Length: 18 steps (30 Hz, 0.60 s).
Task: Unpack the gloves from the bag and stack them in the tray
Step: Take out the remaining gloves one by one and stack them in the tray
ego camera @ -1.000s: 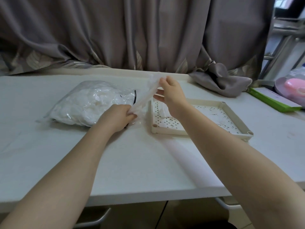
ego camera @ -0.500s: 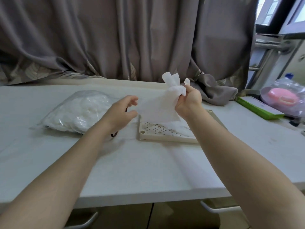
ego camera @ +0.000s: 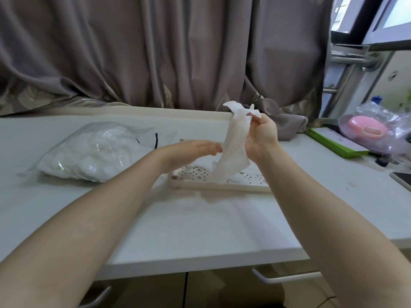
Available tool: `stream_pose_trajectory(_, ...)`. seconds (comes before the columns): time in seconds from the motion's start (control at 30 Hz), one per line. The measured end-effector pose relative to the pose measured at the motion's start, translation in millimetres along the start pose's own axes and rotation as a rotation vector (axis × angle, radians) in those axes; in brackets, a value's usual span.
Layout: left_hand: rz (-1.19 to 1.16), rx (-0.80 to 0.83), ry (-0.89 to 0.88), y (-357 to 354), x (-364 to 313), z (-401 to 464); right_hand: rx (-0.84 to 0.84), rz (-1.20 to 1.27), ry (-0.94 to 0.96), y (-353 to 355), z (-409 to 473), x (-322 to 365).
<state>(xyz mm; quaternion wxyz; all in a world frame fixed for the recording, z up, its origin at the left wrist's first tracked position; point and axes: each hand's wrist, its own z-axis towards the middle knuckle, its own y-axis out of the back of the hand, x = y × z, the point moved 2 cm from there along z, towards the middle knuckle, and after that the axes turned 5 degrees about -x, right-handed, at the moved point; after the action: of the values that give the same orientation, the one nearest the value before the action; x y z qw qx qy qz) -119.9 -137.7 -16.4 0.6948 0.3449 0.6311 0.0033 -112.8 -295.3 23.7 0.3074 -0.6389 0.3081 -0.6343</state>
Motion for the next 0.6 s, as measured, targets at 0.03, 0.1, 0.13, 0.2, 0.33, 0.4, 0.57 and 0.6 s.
stream_pose_trajectory(0.03, -0.025, 0.005, 0.006, -6.0, -1.5, 3.4, 0.006, -0.043, -0.007, 1.6, 0.8, -1.0)
stream_pose_trajectory(0.1, -0.077, -0.025, -0.023, -17.4, -3.2, 8.6, 0.001, -0.083, -0.013, 4.4, 1.9, -0.7)
stream_pose_trajectory(0.13, -0.102, -0.021, -0.055, -21.7, -2.2, 10.9, 0.007, -0.078, -0.008, 4.9, 1.7, 1.4)
stream_pose_trajectory(0.2, -0.138, -0.008, -0.090, -23.1, 2.8, 12.1, -0.014, -0.016, -0.003, 10.7, 3.7, 8.2)
stream_pose_trajectory(0.33, -0.225, -0.199, -0.045, -2.1, 12.2, 4.9, -0.239, -0.057, 0.033, 34.0, 11.9, 24.7)
stream_pose_trajectory(0.4, -0.313, -0.367, -0.032, 11.0, 16.1, 3.2, -0.436, -0.226, 0.052, 51.4, 12.5, 30.2)
stream_pose_trajectory(0.57, -0.541, -0.485, -0.068, 20.8, 4.7, 6.4, -0.582, -0.591, -0.067, 82.8, 10.0, 35.3)
stream_pose_trajectory(0.6, -0.538, -0.478, -0.081, 19.4, -0.9, 7.4, -0.591, -0.685, -0.076, 83.1, 9.9, 35.7)
